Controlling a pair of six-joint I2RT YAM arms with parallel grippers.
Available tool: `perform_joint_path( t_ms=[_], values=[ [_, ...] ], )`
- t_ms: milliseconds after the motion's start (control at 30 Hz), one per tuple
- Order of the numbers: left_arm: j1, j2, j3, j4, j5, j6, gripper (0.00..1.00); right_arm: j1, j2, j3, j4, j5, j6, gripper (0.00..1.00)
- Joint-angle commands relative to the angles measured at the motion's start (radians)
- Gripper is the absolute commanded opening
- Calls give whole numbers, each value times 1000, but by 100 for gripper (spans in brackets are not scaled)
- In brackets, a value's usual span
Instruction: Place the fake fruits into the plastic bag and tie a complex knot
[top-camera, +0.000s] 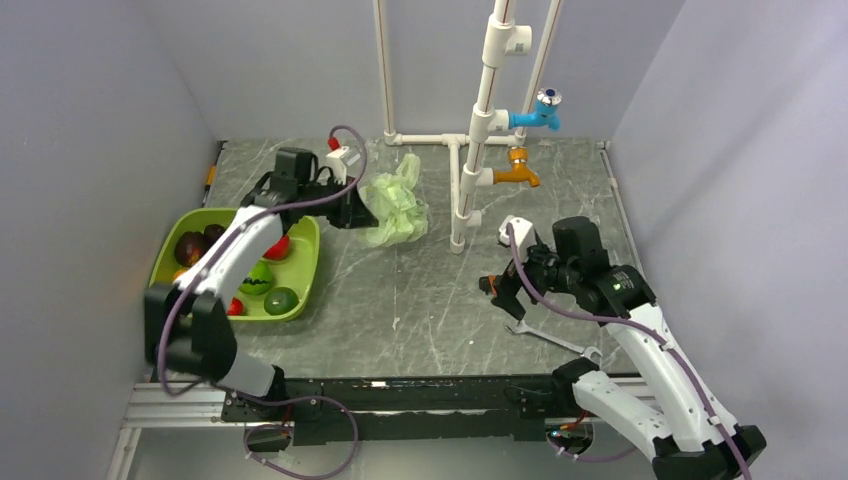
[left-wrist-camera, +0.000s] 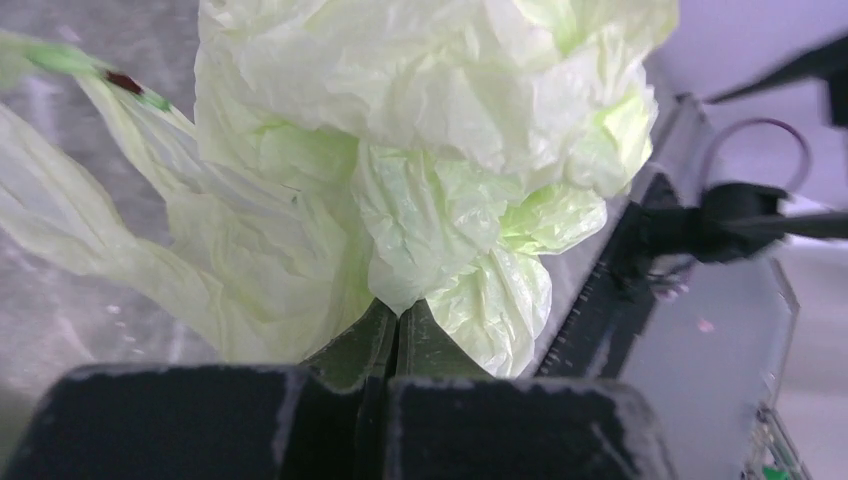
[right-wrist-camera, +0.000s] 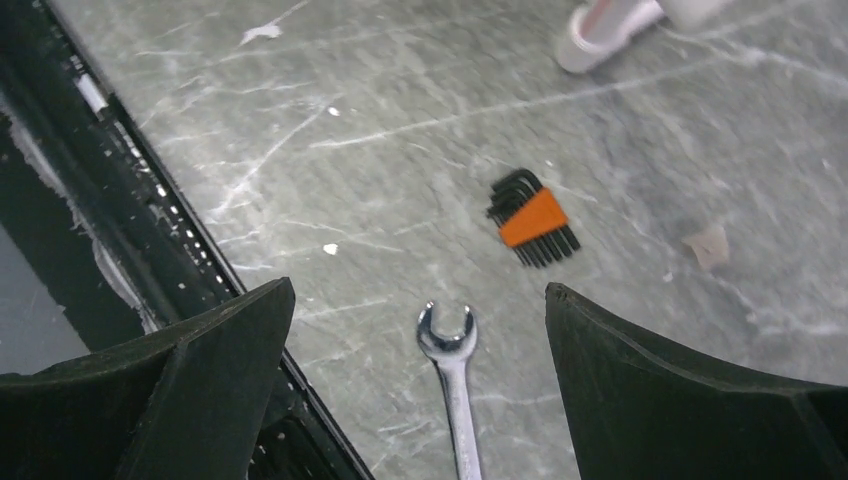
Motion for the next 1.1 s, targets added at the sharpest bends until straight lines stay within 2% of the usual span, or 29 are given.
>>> perform_joint_path(
  t_ms=[0, 100, 233, 333, 433, 567, 600, 633, 733, 767, 800, 933, 1067],
  values=[
    [-5, -198, -143, -46, 173, -44, 0, 150, -22, -24, 149, -6, -11, 100],
    [-4, -307, -197, -125, 231, -6, 0, 299, -34, -52, 292, 63, 22, 100],
    [-6, -379, -229, -282, 320, 81, 0, 532, 5, -66, 497, 184, 70, 100],
    [-9, -415, -274, -296, 362, 81, 0, 668, 85, -64, 614, 247, 110, 100],
    [-29, -435, -309, -268, 407, 51, 0, 740, 162, -68, 741, 321, 152, 100],
    [-43, -447, -320, -287, 460, 62, 0, 770, 254, -59, 836, 392, 159, 99],
    [-45, -448, -321, -295, 473, 70, 0, 770, 265, -61, 848, 392, 157, 93],
    [-44, -446, -316, -313, 483, 86, 0, 770, 267, -64, 848, 390, 153, 78],
    [-14, -424, -277, -469, 469, 234, 0, 770, 219, -89, 786, 356, 119, 15],
    [19, -414, -265, -517, 468, 282, 0, 769, 191, -106, 748, 350, 99, 3],
    [62, -403, -249, -563, 468, 333, 0, 768, 154, -127, 718, 364, 89, 0],
    [273, -358, -144, -704, 425, 523, 0, 727, 6, -194, 591, 419, 54, 0],
    [432, -354, -84, -678, 341, 566, 0, 655, -86, -220, 530, 466, 26, 0]
  ],
)
